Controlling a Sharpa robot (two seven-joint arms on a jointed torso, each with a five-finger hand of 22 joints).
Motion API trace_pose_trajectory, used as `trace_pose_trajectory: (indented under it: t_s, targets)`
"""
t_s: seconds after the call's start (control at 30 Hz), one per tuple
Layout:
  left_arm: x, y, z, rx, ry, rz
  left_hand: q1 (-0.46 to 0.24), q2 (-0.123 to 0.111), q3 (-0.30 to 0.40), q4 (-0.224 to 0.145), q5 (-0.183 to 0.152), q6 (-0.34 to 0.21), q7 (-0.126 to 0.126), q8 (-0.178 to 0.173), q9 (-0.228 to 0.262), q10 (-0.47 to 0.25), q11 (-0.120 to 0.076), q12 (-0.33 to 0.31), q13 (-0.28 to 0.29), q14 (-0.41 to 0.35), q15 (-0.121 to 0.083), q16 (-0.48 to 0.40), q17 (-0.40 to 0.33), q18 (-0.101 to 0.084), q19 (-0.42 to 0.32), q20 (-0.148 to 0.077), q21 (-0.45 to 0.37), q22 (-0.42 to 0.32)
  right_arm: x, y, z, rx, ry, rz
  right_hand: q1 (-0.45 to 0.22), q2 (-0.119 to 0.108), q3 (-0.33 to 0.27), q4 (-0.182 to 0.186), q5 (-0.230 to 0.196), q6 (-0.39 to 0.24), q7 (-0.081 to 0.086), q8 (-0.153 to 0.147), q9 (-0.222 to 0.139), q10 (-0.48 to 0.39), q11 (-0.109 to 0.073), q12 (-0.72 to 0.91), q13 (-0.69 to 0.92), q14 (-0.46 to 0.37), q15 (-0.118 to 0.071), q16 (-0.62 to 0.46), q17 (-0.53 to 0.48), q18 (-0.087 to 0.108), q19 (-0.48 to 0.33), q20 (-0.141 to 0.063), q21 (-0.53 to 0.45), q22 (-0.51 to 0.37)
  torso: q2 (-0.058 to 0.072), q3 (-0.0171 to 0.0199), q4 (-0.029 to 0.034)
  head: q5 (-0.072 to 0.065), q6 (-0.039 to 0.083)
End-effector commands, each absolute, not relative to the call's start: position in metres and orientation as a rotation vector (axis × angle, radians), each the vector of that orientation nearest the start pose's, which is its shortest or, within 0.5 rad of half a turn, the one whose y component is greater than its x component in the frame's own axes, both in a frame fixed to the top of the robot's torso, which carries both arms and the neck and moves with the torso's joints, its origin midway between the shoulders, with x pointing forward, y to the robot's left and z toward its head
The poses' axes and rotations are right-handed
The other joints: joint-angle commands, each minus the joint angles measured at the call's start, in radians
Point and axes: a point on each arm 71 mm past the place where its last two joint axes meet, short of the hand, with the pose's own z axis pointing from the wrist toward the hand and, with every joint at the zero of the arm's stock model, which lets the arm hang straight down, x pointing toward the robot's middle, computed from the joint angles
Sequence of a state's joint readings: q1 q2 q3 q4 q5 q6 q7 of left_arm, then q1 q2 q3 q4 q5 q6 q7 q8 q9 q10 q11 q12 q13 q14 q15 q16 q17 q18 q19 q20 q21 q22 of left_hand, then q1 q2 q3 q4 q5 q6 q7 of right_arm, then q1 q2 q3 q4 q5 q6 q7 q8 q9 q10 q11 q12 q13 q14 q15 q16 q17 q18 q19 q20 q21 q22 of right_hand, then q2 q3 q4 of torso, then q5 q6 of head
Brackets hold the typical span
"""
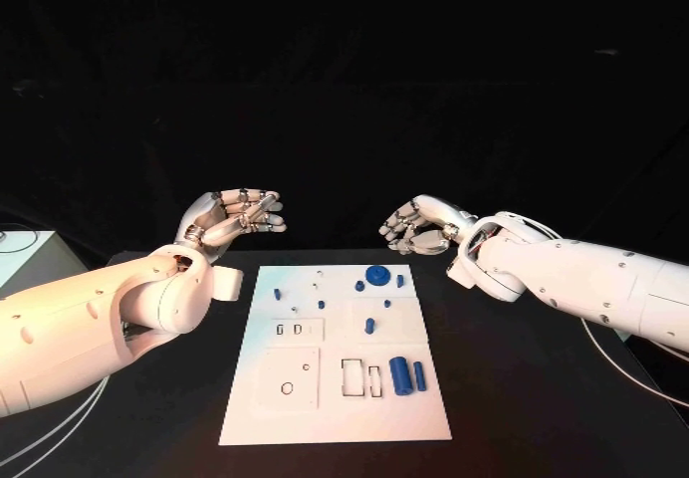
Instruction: Assemble the parts on the task board
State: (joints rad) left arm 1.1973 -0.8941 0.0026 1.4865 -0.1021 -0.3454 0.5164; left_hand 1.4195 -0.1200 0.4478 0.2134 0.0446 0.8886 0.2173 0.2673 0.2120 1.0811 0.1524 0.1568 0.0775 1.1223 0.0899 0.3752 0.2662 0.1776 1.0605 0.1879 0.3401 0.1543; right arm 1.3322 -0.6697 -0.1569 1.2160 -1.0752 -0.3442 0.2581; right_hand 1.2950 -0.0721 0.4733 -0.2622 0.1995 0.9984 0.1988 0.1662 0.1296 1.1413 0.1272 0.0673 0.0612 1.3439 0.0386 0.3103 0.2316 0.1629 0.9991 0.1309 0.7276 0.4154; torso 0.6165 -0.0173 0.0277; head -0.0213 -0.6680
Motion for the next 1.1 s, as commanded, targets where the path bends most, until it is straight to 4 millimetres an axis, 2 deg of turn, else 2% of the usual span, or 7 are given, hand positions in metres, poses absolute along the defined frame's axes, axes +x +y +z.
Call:
trace_pose_trajectory:
  t_s: [0.03,0.07,0.13,0.3,0.53,0.9,1.1]
  targets:
    - [0.494,0.242,-0.154,-0.926,1.312,-1.549,-0.003,-0.015,0.017,-0.006,0.005,0.012,-0.004,0.005,0.002,0.023,-0.008,-0.012,-0.002,0.032,-0.012,0.036,0.029,0.005,0.026,-0.014,0.029,0.014,0.545,-0.188,-0.163,-0.27,1.587,0.712,-0.048,-0.043,0.039,-0.001,0.006,0.041,-0.02,-0.025,0.0,0.046,-0.025,-0.006,0.002,0.141,-0.037,0.214,0.175,0.022,0.091,-0.029,0.172,0.104,0.019,-0.0111,0.0194,-0.008,0.0]
    - [0.491,0.242,-0.154,-0.925,1.327,-1.556,-0.012,-0.022,0.025,-0.01,0.004,0.016,-0.008,0.004,0.002,0.033,-0.012,-0.024,-0.005,0.057,-0.022,0.08,0.062,0.004,0.047,-0.025,0.062,0.032,0.545,-0.184,-0.162,-0.307,1.585,0.682,-0.06,-0.06,0.061,0.007,0.003,0.041,-0.023,-0.032,0.002,0.042,-0.026,-0.007,0.002,0.136,-0.039,0.307,0.241,0.004,0.155,-0.028,0.256,0.217,0.023,-0.0139,0.0241,-0.012,0.0]
    - [0.486,0.241,-0.153,-0.921,1.347,-1.567,-0.024,-0.026,0.039,-0.018,0.007,0.018,-0.011,-0.001,0.003,0.044,-0.017,-0.044,-0.006,0.063,-0.026,0.143,0.112,0.001,0.055,-0.035,0.105,0.057,0.545,-0.179,-0.161,-0.355,1.581,0.647,-0.072,-0.073,0.079,0.024,-0.002,0.042,-0.022,-0.036,0.006,0.039,-0.026,-0.006,0.002,0.119,-0.035,0.389,0.296,-0.016,0.212,-0.026,0.338,0.338,0.027,-0.0169,0.0289,-0.015,0.0]
    - [0.476,0.239,-0.15,-0.912,1.373,-1.591,-0.041,-0.033,0.054,-0.027,0.005,0.02,-0.011,-0.007,0.005,0.055,-0.018,-0.067,-0.005,0.053,-0.032,0.228,0.177,0.0,0.05,-0.042,0.164,0.094,0.545,-0.166,-0.16,-0.432,1.577,0.592,-0.077,-0.092,0.086,0.037,-0.007,0.035,-0.022,-0.043,0.008,0.01,-0.022,-0.007,0.001,0.1,-0.031,0.442,0.329,-0.023,0.232,-0.022,0.371,0.386,0.039,-0.0227,0.0397,-0.021,-0.001]
    - [0.463,0.233,-0.145,-0.898,1.397,-1.63,-0.058,-0.037,0.066,-0.035,0.005,0.019,-0.01,-0.013,0.007,0.06,-0.018,-0.086,-0.004,0.042,-0.034,0.303,0.23,0.0,0.037,-0.045,0.224,0.131,0.547,-0.153,-0.162,-0.501,1.589,0.537,-0.077,-0.11,0.098,0.065,-0.006,0.033,-0.025,-0.047,0.017,0.008,-0.023,-0.006,0.002,0.116,-0.028,0.648,0.501,-0.058,0.326,-0.019,0.514,0.599,0.055,-0.029,0.0517,-0.032,-0.001]
    - [0.455,0.23,-0.142,-0.888,1.404,-1.648,-0.064,-0.039,0.069,-0.038,0.005,0.015,-0.008,-0.017,0.007,0.056,-0.016,-0.09,-0.004,0.032,-0.032,0.323,0.244,0.0,0.028,-0.044,0.243,0.144,0.551,-0.146,-0.168,-0.535,1.634,0.493,-0.074,-0.12,0.102,0.083,-0.007,0.022,-0.024,-0.052,0.022,-0.009,-0.02,-0.006,0.002,0.119,-0.024,0.754,0.595,-0.07,0.353,-0.014,0.566,0.675,0.075,-0.0331,0.0661,-0.042,-0.003]
    - [0.453,0.228,-0.141,-0.88,1.407,-1.655,-0.066,-0.04,0.069,-0.038,0.005,0.014,-0.008,-0.018,0.008,0.054,-0.015,-0.091,-0.004,0.027,-0.031,0.326,0.246,0.0,0.024,-0.043,0.247,0.147,0.551,-0.146,-0.174,-0.541,1.659,0.484,-0.072,-0.12,0.103,0.089,-0.008,0.023,-0.023,-0.052,0.024,-0.011,-0.019,-0.005,0.003,0.122,-0.022,0.786,0.624,-0.074,0.363,-0.013,0.583,0.701,0.084,-0.0326,0.072,-0.045,-0.005]
